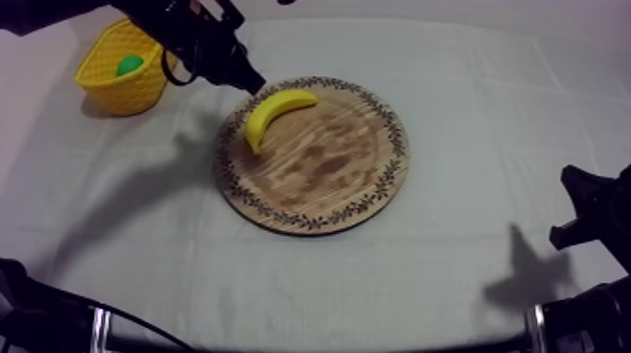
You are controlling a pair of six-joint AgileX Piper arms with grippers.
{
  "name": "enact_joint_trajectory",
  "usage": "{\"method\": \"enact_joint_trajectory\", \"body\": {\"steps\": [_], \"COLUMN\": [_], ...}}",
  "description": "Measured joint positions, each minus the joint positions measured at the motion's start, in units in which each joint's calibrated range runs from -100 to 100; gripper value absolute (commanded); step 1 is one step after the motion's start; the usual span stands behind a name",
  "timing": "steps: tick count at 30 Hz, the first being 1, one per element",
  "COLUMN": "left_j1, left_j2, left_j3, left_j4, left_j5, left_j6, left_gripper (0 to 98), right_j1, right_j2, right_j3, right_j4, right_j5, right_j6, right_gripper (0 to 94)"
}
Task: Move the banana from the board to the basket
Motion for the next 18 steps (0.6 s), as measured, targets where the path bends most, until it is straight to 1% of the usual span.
{"method": "enact_joint_trajectory", "body": {"steps": [2, 4, 5, 6, 8, 10, 12, 14, 18], "left_j1": [-0.07, -0.18, -0.21, -0.24, -0.28, -0.24, -0.16, -0.11, -0.15], "left_j2": [-0.15, -0.35, -0.49, -0.54, -0.70, -0.78, -0.85, -0.90, -0.69], "left_j3": [0.16, 0.75, 1.07, 1.56, 2.76, 3.79, 4.60, 5.24, 5.98], "left_j4": [-0.41, -0.41, -0.41, -0.41, -1.12, -1.27, -1.44, -1.52, -1.68], "left_j5": [-0.27, -0.85, -1.12, -1.12, -1.54, -1.70, -2.06, -2.34, -2.73], "left_j6": [0.43, 1.07, 1.43, 2.02, 3.64, 5.15, 6.19, 6.80, 6.89], "left_gripper": [30.9, 50.6, 58.3, 64.6, 73.6, 78.9, 81.9, 83.3, 83.5], "right_j1": [0.00, 0.00, 0.00, 0.00, 0.00, 0.00, 0.00, 0.00, 0.00], "right_j2": [0.00, 0.00, 0.00, 0.00, 0.00, 0.00, 0.00, 0.00, 0.00], "right_j3": [0.00, 0.00, 0.00, 0.00, 0.00, 0.00, 0.00, 0.00, 0.00], "right_j4": [0.00, 0.00, 0.00, 0.00, 0.00, 0.00, 0.00, 0.00, 0.00], "right_j5": [0.00, 0.00, 0.00, 0.00, 0.00, 0.00, 0.00, 0.00, 0.00], "right_j6": [0.00, 0.00, 0.00, 0.00, 0.00, 0.00, 0.00, 0.00, 0.00], "right_gripper": [0.3, 0.3, 0.3, 0.3, 0.3, 0.3, 0.3, 0.3, 0.3]}}
